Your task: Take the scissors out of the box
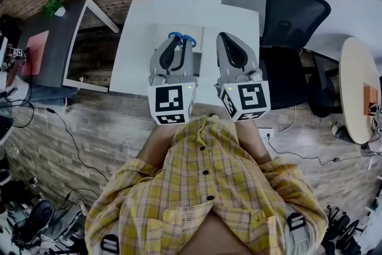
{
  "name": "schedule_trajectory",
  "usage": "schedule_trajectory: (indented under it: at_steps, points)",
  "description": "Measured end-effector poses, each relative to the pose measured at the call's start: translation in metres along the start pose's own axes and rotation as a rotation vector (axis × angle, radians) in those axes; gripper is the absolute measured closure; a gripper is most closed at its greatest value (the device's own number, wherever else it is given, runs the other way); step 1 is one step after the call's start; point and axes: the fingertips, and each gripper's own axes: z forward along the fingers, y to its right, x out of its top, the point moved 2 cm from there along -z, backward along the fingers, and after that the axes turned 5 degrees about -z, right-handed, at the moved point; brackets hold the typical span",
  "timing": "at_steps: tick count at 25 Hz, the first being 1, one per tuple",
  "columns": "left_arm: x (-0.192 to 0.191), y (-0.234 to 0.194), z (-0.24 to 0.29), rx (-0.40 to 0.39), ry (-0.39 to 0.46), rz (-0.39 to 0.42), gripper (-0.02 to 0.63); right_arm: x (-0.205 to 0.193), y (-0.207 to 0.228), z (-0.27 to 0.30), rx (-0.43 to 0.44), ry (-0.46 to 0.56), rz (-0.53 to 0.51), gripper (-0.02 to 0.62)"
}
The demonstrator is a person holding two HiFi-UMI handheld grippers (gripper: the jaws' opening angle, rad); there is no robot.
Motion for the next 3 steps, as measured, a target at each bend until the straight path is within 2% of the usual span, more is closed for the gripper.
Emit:
schedule_trajectory:
  at_steps: [3]
  points:
    - [0.0005, -0.0027, 0.0001, 0.001, 0.003, -0.004, 0.528, -0.001, -0.0006, 0.0023, -0.001, 0.0, 0.007, 0.6]
